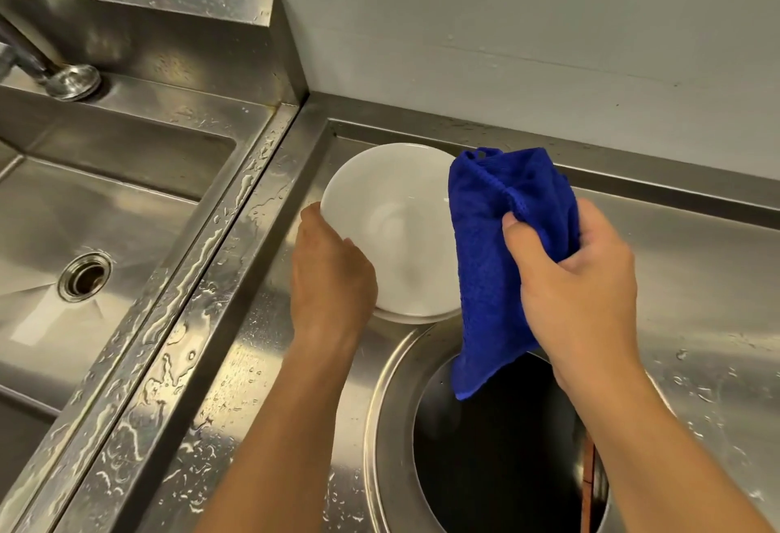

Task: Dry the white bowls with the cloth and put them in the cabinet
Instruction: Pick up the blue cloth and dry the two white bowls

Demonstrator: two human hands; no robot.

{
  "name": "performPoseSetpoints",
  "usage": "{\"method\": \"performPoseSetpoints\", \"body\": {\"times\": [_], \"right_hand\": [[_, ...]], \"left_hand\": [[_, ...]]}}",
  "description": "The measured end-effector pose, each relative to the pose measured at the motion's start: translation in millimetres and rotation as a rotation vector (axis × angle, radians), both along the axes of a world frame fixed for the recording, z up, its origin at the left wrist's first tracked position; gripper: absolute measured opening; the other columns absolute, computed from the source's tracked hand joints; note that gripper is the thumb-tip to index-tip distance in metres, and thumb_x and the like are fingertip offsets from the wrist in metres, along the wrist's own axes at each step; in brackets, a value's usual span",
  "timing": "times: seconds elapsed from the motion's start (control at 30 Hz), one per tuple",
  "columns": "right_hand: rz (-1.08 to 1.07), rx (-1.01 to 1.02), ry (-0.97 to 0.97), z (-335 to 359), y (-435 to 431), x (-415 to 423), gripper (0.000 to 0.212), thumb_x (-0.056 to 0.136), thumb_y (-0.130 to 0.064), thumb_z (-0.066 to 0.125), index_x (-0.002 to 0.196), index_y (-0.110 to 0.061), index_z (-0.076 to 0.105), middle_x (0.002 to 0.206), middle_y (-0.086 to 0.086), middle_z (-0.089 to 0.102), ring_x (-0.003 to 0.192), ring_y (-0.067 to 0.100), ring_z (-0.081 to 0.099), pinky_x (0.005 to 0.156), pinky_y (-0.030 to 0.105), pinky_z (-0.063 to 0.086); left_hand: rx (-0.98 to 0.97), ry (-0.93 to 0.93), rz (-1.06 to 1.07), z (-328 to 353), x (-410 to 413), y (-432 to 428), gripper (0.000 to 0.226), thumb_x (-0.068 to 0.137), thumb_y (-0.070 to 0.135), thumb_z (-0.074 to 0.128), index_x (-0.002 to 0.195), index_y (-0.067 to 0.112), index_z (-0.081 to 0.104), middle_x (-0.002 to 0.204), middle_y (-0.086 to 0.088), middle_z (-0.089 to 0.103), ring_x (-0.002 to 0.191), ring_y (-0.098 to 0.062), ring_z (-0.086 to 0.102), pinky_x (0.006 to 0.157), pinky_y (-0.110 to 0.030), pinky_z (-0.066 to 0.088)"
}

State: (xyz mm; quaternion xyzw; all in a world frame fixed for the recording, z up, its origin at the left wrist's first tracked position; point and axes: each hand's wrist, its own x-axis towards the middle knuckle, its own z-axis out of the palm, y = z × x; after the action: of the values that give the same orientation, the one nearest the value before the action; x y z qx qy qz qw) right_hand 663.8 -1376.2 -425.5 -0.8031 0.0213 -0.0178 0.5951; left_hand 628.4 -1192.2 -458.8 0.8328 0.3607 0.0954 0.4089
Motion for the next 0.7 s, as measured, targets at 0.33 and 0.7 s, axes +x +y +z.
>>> {"method": "performPoseSetpoints", "body": {"times": [0.33,0.7], "right_hand": [[-0.004,0.023,-0.02,12,-5,-9,0.018,0.095,-0.034,0.071,0.093,-0.018,0.064,0.084,0.001,0.065,0.071,0.021,0.06,0.063,0.042,0.052],[0.061,0.082,-0.024,23,-2,-22,0.012,0.095,-0.033,0.072,0.095,-0.023,0.065,0.089,-0.001,0.069,0.077,0.021,0.064,0.064,0.043,0.057]], "left_hand": [[0.075,0.041,0.02,1,-5,1,0.052,0.104,0.005,0.058,0.155,0.008,0.043,0.148,-0.015,0.054,0.135,-0.04,0.056,0.105,-0.058,0.056],[0.166,0.035,0.061,5,-13,0,0.063,0.107,0.037,0.061,0.16,0.014,0.035,0.159,-0.015,0.04,0.134,-0.038,0.058,0.099,-0.049,0.055]]}}
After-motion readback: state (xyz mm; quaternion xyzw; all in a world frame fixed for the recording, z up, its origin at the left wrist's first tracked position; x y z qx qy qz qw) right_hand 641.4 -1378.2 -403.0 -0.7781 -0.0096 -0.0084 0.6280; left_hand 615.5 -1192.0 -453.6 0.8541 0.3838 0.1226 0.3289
